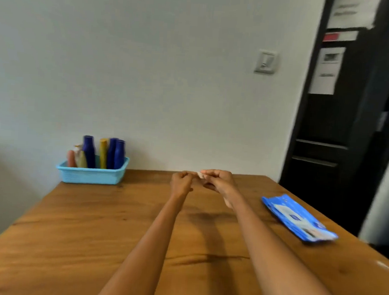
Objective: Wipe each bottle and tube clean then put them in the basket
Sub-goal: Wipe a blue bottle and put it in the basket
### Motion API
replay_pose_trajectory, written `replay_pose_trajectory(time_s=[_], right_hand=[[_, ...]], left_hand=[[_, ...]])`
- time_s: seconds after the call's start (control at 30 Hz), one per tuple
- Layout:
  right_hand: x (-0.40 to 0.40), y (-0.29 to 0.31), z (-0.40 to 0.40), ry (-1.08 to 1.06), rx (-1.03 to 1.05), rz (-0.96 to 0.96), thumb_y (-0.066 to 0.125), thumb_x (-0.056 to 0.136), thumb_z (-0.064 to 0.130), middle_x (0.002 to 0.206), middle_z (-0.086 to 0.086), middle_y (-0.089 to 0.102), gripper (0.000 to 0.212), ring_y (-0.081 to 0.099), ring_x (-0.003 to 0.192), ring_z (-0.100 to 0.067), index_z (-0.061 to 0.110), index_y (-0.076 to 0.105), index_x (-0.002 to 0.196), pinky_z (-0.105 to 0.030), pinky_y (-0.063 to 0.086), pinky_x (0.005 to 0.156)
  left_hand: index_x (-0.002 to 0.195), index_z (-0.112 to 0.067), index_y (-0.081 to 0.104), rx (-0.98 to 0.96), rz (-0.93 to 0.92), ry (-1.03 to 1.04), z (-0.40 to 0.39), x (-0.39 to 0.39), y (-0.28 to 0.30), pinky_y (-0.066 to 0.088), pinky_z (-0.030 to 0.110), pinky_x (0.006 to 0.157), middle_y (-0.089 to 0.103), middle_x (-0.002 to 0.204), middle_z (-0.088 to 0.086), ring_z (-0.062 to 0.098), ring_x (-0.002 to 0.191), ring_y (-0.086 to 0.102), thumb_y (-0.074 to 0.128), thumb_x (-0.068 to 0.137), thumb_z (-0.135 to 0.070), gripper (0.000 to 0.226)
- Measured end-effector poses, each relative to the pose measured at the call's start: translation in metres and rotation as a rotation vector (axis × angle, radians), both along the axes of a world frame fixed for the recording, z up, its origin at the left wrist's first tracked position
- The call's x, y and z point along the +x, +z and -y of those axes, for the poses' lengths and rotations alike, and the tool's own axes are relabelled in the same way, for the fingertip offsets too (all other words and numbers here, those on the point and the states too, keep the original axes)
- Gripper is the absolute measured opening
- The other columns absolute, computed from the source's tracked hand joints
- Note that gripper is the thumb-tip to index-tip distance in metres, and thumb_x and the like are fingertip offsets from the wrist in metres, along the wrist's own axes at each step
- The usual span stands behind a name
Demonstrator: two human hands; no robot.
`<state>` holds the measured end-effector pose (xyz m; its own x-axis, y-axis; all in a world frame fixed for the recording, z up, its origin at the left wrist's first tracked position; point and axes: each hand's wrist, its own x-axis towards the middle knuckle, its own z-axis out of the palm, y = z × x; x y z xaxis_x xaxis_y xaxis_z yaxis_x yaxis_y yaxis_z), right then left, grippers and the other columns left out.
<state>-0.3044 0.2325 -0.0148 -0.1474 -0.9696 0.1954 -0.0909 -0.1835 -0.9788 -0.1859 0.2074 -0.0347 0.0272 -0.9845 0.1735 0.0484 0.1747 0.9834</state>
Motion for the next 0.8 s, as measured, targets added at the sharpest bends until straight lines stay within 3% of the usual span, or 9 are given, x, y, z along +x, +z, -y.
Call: replay_pose_trajectory(time_s=[0.17, 0.23, 0.33, 0.47, 0.57, 0.67, 0.8], right_hand=[[-0.1, 0.0, -0.062, -0.248, 0.022, -0.195, 0.061, 0.086, -0.002, 0.098, -0.012, 0.065, 0.026, 0.058, 0.071, -0.007, -0.001, 0.063, 0.111, -0.012, 0.048, 0.059], [-0.141, 0.0, -0.086, -0.356, 0.035, -0.253, 0.064, 0.084, 0.0, 0.097, -0.011, 0.067, 0.025, 0.062, 0.075, -0.011, 0.002, 0.066, 0.109, -0.013, 0.051, 0.063], [-0.195, -0.005, -0.127, -0.497, 0.132, -0.416, 0.068, 0.082, 0.007, 0.093, -0.006, 0.071, 0.018, 0.066, 0.086, -0.018, 0.01, 0.073, 0.099, -0.029, 0.055, 0.08], [-0.231, -0.021, -0.177, -0.548, 0.259, -0.52, 0.069, 0.081, 0.001, 0.095, -0.015, 0.069, 0.01, 0.066, 0.086, -0.024, 0.004, 0.072, 0.09, -0.035, 0.056, 0.081], [-0.238, -0.038, -0.191, -0.576, 0.332, -0.584, 0.071, 0.079, 0.002, 0.098, -0.012, 0.066, 0.01, 0.065, 0.093, -0.022, 0.011, 0.068, 0.076, -0.034, 0.057, 0.079], [-0.244, -0.056, -0.188, -0.583, 0.38, -0.7, 0.068, 0.083, 0.012, 0.105, -0.007, 0.065, 0.005, 0.061, 0.098, -0.018, 0.012, 0.071, 0.087, -0.033, 0.056, 0.081], [-0.24, -0.061, -0.181, -0.569, 0.439, -0.828, 0.06, 0.09, 0.03, 0.111, -0.005, 0.063, 0.028, 0.053, 0.091, -0.013, 0.012, 0.068, 0.109, -0.025, 0.048, 0.074]], left_hand=[[0.11, -0.002, 0.052, 0.041, -0.031, -0.19, -0.043, -0.103, 0.0, 0.046, 0.028, 0.054, 0.06, 0.099, 0.018, 0.023, 0.068, 0.058, 0.039, 0.099, -0.023, 0.027], [0.103, -0.002, 0.06, 0.008, 0.014, -0.267, -0.063, -0.141, -0.001, 0.049, 0.031, 0.062, 0.062, 0.096, 0.018, 0.029, 0.075, 0.059, 0.038, 0.1, -0.028, 0.034], [0.102, 0.001, 0.066, 0.012, 0.133, -0.435, -0.099, -0.186, -0.005, 0.052, 0.041, 0.085, 0.065, 0.106, 0.02, 0.034, 0.099, 0.061, 0.038, 0.099, -0.037, 0.047], [0.122, 0.002, 0.054, 0.133, 0.18, -0.63, -0.137, -0.225, -0.017, 0.048, 0.037, 0.085, 0.058, 0.123, 0.022, 0.032, 0.107, 0.057, 0.031, 0.101, -0.038, 0.051], [0.132, -0.001, 0.045, 0.229, 0.189, -0.685, -0.154, -0.236, -0.032, 0.048, 0.031, 0.08, 0.055, 0.127, 0.018, 0.028, 0.107, 0.057, 0.031, 0.1, -0.042, 0.054], [0.131, -0.006, 0.048, 0.23, 0.249, -0.669, -0.158, -0.241, -0.045, 0.048, 0.025, 0.076, 0.055, 0.129, 0.013, 0.025, 0.112, 0.057, 0.029, 0.099, -0.046, 0.055], [0.128, -0.007, 0.051, 0.173, 0.316, -0.601, -0.156, -0.238, -0.051, 0.049, 0.021, 0.071, 0.056, 0.129, 0.011, 0.021, 0.112, 0.057, 0.03, 0.099, -0.046, 0.053]])
